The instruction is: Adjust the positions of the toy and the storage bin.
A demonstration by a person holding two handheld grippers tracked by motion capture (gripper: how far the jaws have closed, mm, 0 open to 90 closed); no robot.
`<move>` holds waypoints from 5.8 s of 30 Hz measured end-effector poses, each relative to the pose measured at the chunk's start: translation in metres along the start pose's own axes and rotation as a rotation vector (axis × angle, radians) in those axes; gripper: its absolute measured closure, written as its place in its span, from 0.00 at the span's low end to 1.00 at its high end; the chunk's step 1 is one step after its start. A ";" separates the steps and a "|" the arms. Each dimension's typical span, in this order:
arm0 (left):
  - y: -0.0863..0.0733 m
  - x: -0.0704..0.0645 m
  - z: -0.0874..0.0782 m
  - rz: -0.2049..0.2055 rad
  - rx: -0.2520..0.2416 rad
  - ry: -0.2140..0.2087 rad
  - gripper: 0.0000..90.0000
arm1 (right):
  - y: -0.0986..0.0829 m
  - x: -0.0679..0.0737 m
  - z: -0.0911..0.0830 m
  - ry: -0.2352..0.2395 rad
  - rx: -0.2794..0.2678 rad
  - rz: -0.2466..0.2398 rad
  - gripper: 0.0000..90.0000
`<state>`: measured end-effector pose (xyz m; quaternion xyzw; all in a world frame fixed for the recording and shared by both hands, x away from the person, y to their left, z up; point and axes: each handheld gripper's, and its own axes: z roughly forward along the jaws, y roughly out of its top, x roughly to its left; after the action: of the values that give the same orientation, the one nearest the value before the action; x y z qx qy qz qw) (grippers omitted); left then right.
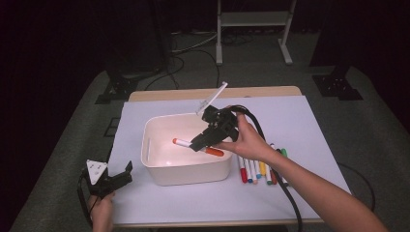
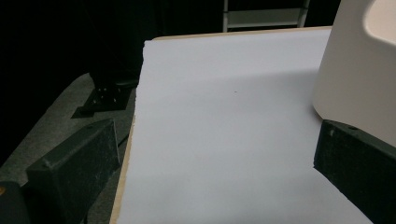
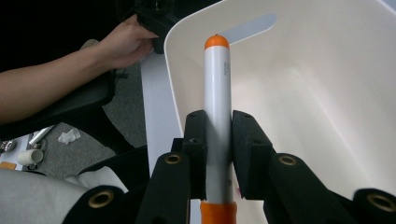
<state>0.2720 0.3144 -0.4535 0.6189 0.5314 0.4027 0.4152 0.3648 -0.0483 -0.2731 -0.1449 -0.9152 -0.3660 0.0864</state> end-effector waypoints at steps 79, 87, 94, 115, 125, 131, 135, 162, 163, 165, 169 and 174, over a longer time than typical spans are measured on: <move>0.000 0.000 0.000 0.000 0.003 0.006 0.00 | -0.059 -0.027 -0.055 -0.129 0.001 0.074 0.65; 0.000 0.000 0.000 0.000 0.001 0.006 0.00 | -0.112 -0.039 -0.089 -0.202 -0.066 0.163 0.63; 0.000 -0.001 0.000 -0.001 0.000 0.008 0.00 | -0.170 -0.056 -0.098 -0.266 -0.058 0.278 0.63; 0.000 -0.001 -0.001 0.007 -0.002 0.007 0.00 | -0.278 -0.075 -0.077 -0.444 -0.025 0.520 0.64; 0.000 -0.001 -0.001 0.007 -0.006 0.004 0.00 | -0.292 -0.077 -0.075 -0.521 -0.017 0.571 0.64; 0.000 -0.001 -0.001 0.005 -0.004 0.003 0.00 | -0.301 -0.073 -0.075 -0.561 0.010 0.586 0.65; 0.000 -0.001 -0.001 0.009 -0.005 0.003 0.00 | -0.306 -0.071 -0.076 -0.592 0.017 0.586 0.73; 0.000 -0.001 -0.001 0.007 -0.002 0.004 0.00 | -0.248 -0.037 -0.103 -0.425 -0.103 0.457 0.84; 0.000 -0.001 -0.001 0.006 -0.002 0.004 0.00 | -0.239 -0.033 -0.105 -0.412 -0.111 0.437 0.84; 0.000 -0.001 0.000 0.005 -0.002 0.005 0.00 | -0.224 -0.026 -0.106 -0.389 -0.115 0.399 0.84; 0.000 -0.001 0.000 0.005 -0.004 0.003 0.00 | -0.196 -0.015 -0.106 -0.351 -0.115 0.336 0.84; 0.000 0.000 0.000 0.004 -0.001 0.002 0.00 | -0.161 -0.004 -0.106 -0.301 -0.112 0.271 0.84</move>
<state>0.2715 0.3140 -0.4536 0.6193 0.5305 0.4044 0.4141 0.3214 -0.2337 -0.3024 -0.3244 -0.8682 -0.3754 -0.0109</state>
